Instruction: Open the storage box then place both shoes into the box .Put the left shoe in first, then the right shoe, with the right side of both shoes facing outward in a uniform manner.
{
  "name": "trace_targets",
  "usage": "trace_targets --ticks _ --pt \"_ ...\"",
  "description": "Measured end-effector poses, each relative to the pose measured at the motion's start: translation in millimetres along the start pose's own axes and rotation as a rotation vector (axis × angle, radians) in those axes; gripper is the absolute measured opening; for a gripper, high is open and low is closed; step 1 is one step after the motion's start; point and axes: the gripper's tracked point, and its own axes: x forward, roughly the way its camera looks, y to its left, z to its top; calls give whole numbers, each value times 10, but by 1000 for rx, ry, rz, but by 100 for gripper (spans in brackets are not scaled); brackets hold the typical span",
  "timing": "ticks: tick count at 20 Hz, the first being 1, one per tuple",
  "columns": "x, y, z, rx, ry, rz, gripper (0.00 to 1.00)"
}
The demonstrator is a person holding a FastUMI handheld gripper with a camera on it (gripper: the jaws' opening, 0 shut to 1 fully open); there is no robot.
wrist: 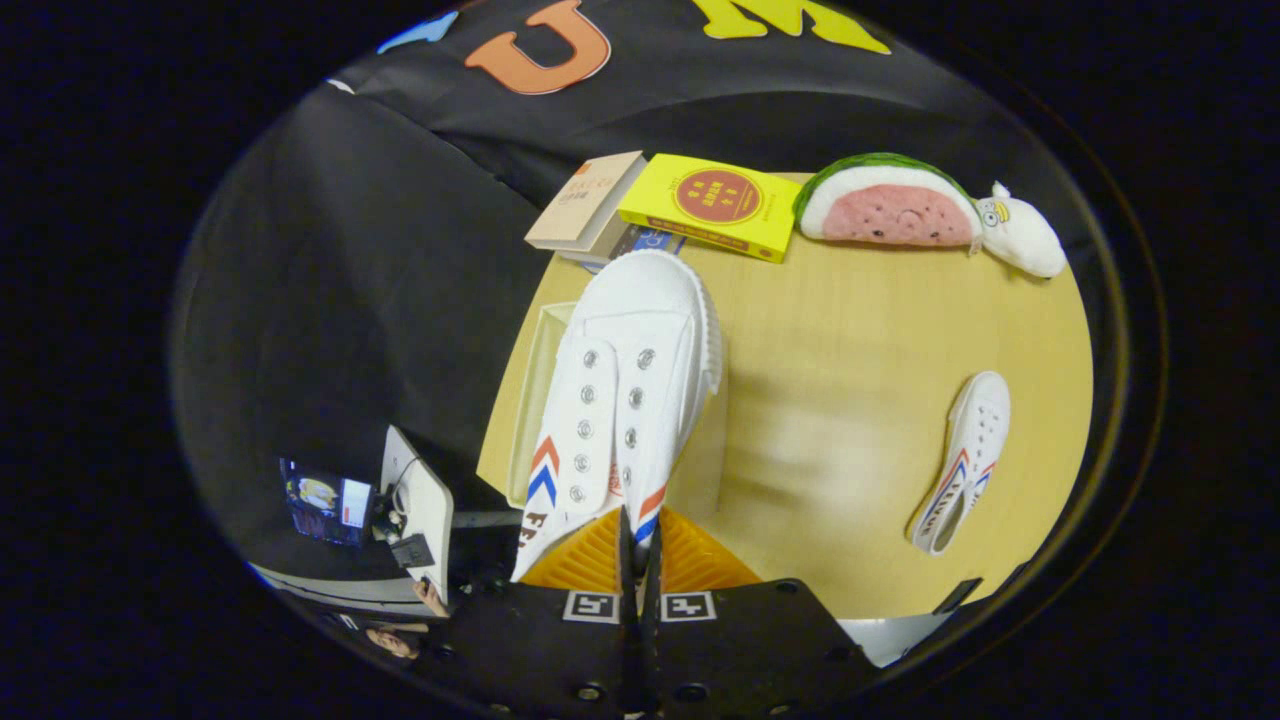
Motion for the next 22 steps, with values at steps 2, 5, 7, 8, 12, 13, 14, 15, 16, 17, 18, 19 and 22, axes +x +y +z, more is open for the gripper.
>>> trace_targets --ticks 2,5,7,8,12,13,14,15,16,17,18,19,22 --pt "232 185 70 -4 -10 -12 0" --pt "607 363 156 -13 -33 -38 0" --pt "862 431 234 -27 -82 -73 0" --pt "991 432 288 -49 -108 -100 0" --pt "1473 470 184 -49 -69 -131 0" --pt "1576 479 134 -44 -52 -129 0" --pt "1672 475 98 -43 -35 -131 0" --pt "1765 455 75 -44 -21 -142 0" --pt "1861 434 88 -42 -5 -158 0" --pt "1942 411 83 -37 16 -174 0" --pt "2029 402 97 -32 37 -184 0" --pt "2113 396 93 -29 66 -197 0" --pt "2268 388 71 -47 133 -243 0"
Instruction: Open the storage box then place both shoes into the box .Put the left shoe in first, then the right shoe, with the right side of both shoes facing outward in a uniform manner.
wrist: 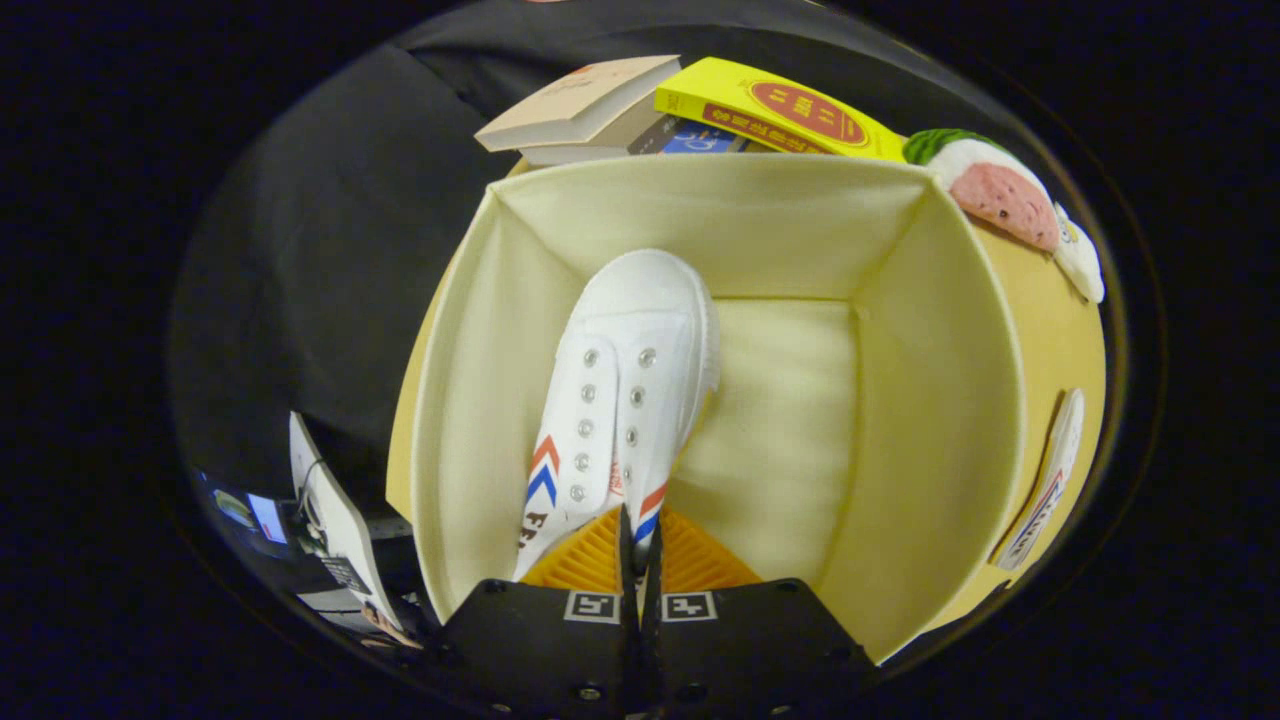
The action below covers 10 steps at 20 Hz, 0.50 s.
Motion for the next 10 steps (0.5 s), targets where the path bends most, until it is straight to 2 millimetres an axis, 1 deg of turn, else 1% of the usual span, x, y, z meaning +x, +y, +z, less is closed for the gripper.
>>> trace_targets --ticks 1,3,5,7,9,10 --pt "81 21 33 -5 13 -9 0" --pt "175 19 57 -13 40 -12 0" --pt "272 -14 74 -4 67 -7 0" --pt "283 -18 74 -8 76 7 1" --pt "203 -39 83 -6 64 14 9" --pt "115 -19 85 21 58 25 11"
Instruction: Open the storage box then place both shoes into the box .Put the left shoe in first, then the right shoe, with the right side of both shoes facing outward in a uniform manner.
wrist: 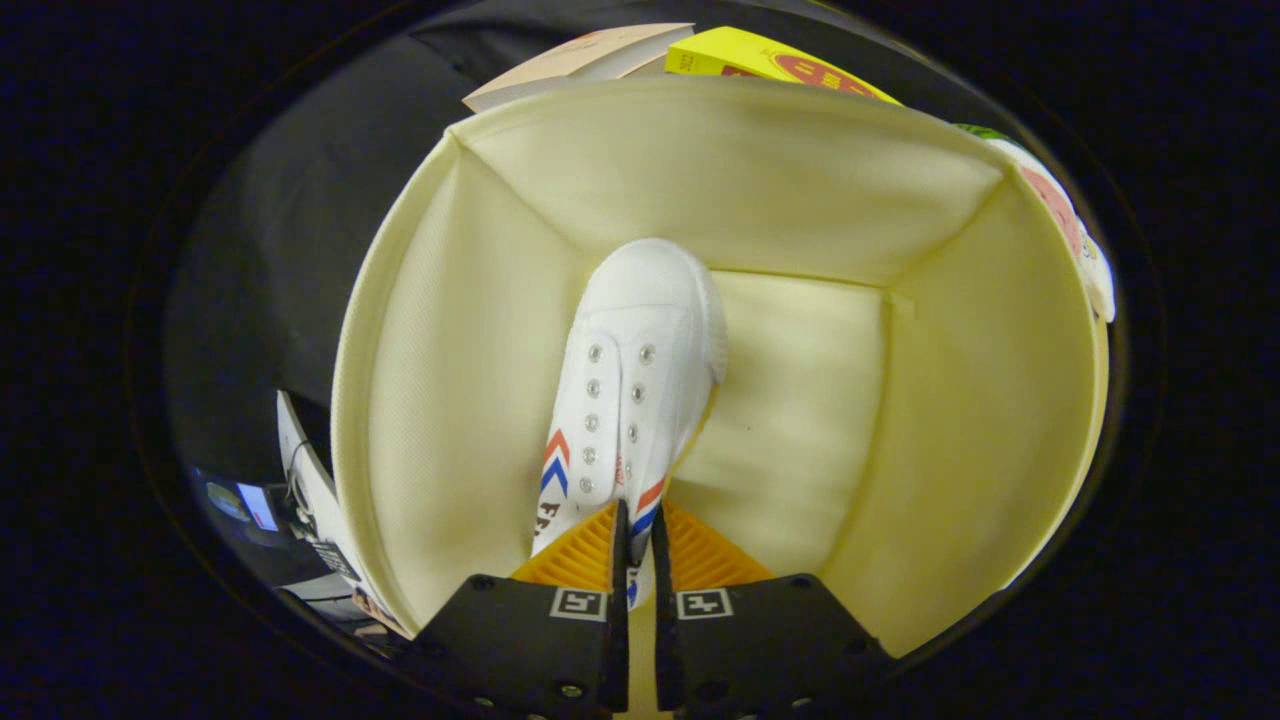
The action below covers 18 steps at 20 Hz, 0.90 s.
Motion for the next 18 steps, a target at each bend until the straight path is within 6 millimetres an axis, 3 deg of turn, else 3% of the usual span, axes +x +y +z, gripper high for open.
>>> trace_targets --ticks 2,3,4,7,8,12,15,18 --pt "-166 44 32 10 -47 48 22" --pt "-315 102 16 5 -56 91 22" --pt "-471 99 -15 1 -57 113 41" --pt "-977 -16 -19 -19 -103 151 71" --pt "-1131 -116 -16 -29 -127 151 88" --pt "-1544 -707 -16 -4 -191 131 90" --pt "-1682 -1312 -80 42 -205 83 90" --pt "-1695 -1922 -207 117 -186 51 92"
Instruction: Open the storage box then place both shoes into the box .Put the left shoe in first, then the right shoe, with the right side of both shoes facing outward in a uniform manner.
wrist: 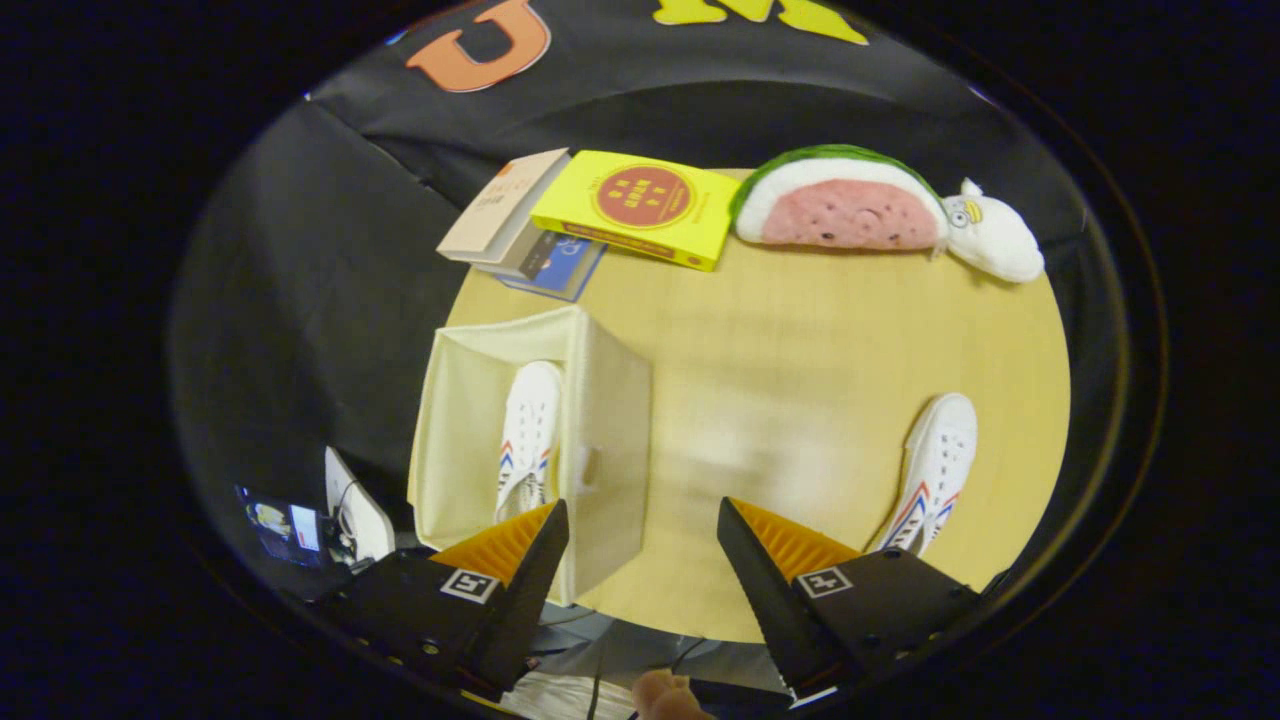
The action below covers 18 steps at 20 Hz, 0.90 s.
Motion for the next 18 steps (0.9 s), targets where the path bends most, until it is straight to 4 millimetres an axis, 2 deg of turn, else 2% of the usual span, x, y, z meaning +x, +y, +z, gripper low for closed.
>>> trace_targets --ticks 2,5,10,14,18 --pt "47 -517 -57 35 21 -75 98" --pt "45 -1225 -192 93 65 -150 97" --pt "142 -2185 -453 160 127 -239 97" --pt "270 -2661 -616 162 155 -268 97" --pt "475 -2827 -650 142 158 -258 97"
